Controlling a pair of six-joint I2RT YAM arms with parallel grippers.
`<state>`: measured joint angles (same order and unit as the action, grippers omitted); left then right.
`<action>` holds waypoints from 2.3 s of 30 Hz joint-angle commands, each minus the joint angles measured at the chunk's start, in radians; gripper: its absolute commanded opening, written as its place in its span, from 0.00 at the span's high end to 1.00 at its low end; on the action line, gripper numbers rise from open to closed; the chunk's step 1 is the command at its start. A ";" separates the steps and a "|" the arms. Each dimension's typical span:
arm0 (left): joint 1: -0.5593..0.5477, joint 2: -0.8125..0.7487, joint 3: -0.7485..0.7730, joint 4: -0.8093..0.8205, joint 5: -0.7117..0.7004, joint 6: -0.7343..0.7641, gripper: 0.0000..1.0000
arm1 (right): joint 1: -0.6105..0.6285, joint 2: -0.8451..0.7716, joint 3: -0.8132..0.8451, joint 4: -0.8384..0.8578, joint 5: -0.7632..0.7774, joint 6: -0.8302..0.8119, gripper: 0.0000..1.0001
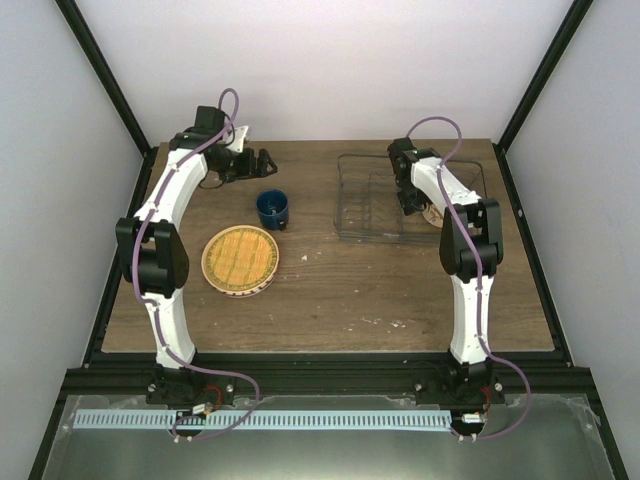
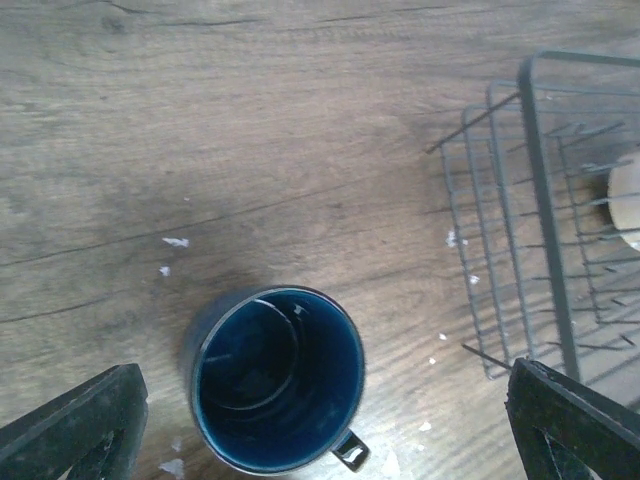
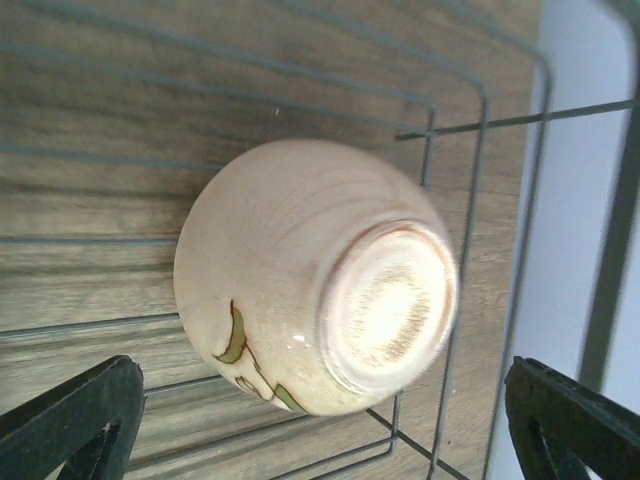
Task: Load the mixed dishes into the dish rack
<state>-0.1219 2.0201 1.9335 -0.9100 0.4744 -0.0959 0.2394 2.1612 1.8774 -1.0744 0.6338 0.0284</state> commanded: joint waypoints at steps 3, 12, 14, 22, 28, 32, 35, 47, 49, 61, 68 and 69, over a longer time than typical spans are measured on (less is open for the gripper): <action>0.008 0.065 0.067 -0.084 -0.133 0.031 0.00 | 0.008 -0.127 0.147 -0.036 -0.145 0.042 0.00; -0.002 0.062 0.002 -0.151 -0.220 0.063 0.00 | 0.009 -0.151 0.220 0.058 -0.592 0.067 0.09; -0.008 0.060 -0.019 -0.151 -0.222 0.065 0.00 | 0.009 -0.142 0.230 0.070 -0.655 0.073 0.15; -0.063 0.106 -0.022 -0.188 -0.318 0.072 0.00 | 0.009 -0.133 0.232 0.116 -0.833 0.106 0.23; -0.081 0.159 0.011 -0.185 -0.345 0.069 0.00 | 0.009 -0.143 0.226 0.124 -0.840 0.103 0.22; -0.089 0.196 0.033 -0.196 -0.363 0.067 0.02 | 0.008 -0.158 0.196 0.134 -0.827 0.102 0.22; -0.089 0.219 0.050 -0.196 -0.371 0.066 0.07 | 0.010 -0.171 0.173 0.143 -0.824 0.106 0.22; -0.090 0.265 0.077 -0.195 -0.345 0.069 0.67 | 0.008 -0.171 0.148 0.153 -0.819 0.113 0.23; -0.090 0.269 0.075 -0.192 -0.336 0.069 0.73 | 0.010 -0.169 0.152 0.154 -0.819 0.114 0.23; -0.059 0.212 0.063 -0.133 -0.176 0.038 1.00 | 0.009 -0.198 0.128 0.196 -1.035 0.131 0.22; 0.015 0.045 -0.042 0.085 -0.016 -0.049 1.00 | 0.003 -0.224 0.029 0.316 -1.352 0.215 0.30; 0.016 0.011 -0.049 0.112 -0.015 -0.049 1.00 | 0.001 -0.224 0.011 0.340 -1.408 0.239 0.32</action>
<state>-0.1360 2.2028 1.8999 -0.9745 0.3378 -0.0917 0.2443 1.9781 1.9316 -0.8330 -0.5186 0.1905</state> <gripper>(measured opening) 0.067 0.716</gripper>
